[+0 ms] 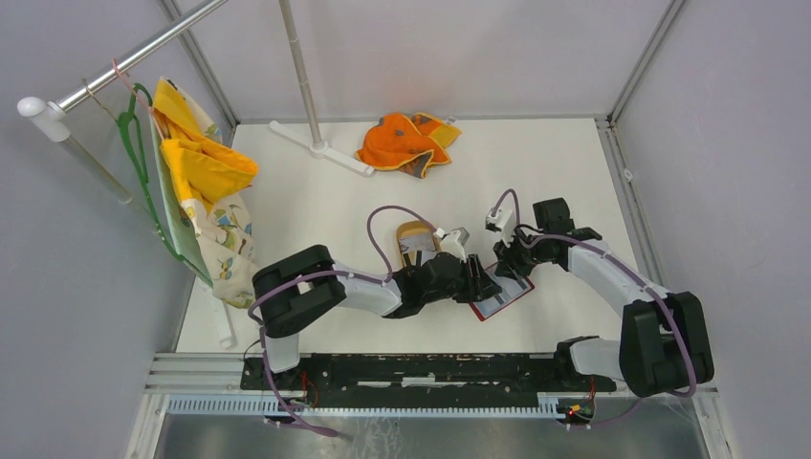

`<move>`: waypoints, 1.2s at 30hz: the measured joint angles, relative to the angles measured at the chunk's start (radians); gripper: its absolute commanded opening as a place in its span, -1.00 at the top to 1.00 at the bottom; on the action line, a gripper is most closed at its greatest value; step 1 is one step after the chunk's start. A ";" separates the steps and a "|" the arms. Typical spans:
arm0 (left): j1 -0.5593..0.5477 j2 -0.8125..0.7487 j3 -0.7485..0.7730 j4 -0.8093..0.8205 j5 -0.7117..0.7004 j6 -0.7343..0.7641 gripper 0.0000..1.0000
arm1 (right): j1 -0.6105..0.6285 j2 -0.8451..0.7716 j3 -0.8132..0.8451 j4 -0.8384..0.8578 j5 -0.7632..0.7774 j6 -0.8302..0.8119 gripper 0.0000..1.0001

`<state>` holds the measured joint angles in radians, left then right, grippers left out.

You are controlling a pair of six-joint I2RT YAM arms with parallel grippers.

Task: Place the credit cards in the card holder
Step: Turn over the card slot in the card holder.

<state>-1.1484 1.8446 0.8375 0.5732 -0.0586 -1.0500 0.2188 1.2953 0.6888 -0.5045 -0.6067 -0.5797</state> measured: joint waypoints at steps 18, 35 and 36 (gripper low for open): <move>-0.008 -0.163 -0.093 -0.014 -0.078 0.109 0.58 | 0.025 0.104 -0.002 -0.100 -0.017 -0.082 0.78; -0.126 -0.103 -0.087 -0.290 -0.232 0.107 0.76 | 0.035 0.132 0.002 -0.119 0.060 -0.161 0.84; -0.126 -0.103 -0.085 -0.297 -0.239 0.107 0.74 | 0.042 0.137 0.006 -0.121 0.061 -0.161 0.84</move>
<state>-1.2739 1.7416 0.7521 0.2764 -0.2977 -0.9432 0.2604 1.4326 0.6952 -0.6258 -0.5461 -0.7410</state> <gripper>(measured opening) 0.110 0.085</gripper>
